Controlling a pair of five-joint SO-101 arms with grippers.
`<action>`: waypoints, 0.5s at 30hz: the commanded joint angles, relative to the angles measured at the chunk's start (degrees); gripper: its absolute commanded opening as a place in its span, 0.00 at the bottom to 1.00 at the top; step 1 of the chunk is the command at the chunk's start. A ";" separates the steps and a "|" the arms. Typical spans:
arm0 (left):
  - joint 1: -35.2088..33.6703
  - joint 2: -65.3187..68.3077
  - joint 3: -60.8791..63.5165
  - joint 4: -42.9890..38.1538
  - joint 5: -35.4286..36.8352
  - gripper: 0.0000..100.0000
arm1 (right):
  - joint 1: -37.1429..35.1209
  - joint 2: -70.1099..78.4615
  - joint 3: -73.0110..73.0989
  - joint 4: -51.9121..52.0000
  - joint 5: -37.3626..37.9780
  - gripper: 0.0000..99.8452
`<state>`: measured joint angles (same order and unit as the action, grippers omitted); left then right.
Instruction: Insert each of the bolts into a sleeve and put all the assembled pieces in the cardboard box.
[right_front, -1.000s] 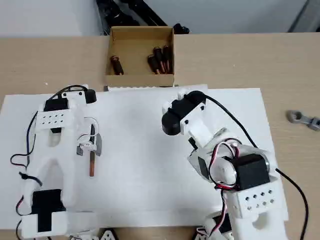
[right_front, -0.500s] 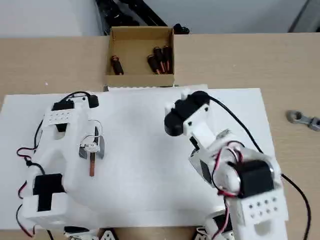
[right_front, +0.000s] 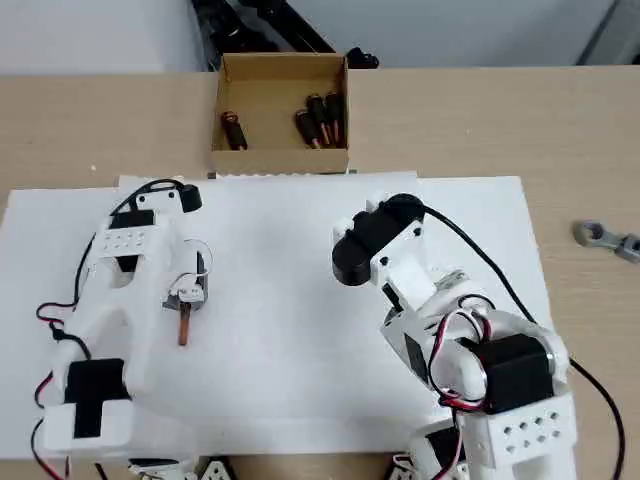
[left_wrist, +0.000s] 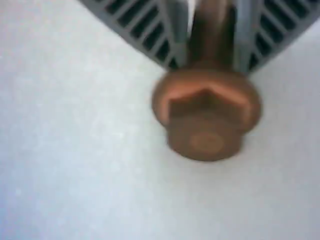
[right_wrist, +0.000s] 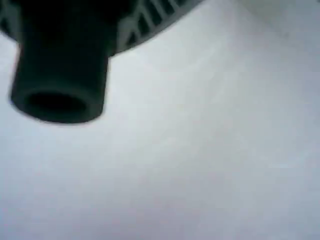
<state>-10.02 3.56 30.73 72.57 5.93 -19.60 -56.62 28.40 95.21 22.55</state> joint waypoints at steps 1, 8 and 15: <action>-1.23 -0.09 3.38 -4.22 0.44 0.01 | 0.31 -0.75 -0.44 0.22 -0.70 0.00; -1.14 -6.68 4.35 -3.78 0.26 0.01 | 0.31 -0.75 -0.44 0.31 -0.88 0.00; 1.93 -35.16 2.15 5.19 -3.16 0.01 | 0.31 -0.84 -0.62 -0.92 -6.95 0.00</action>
<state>-9.85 -17.36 35.12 74.07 4.09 -19.69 -56.62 28.40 95.21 18.15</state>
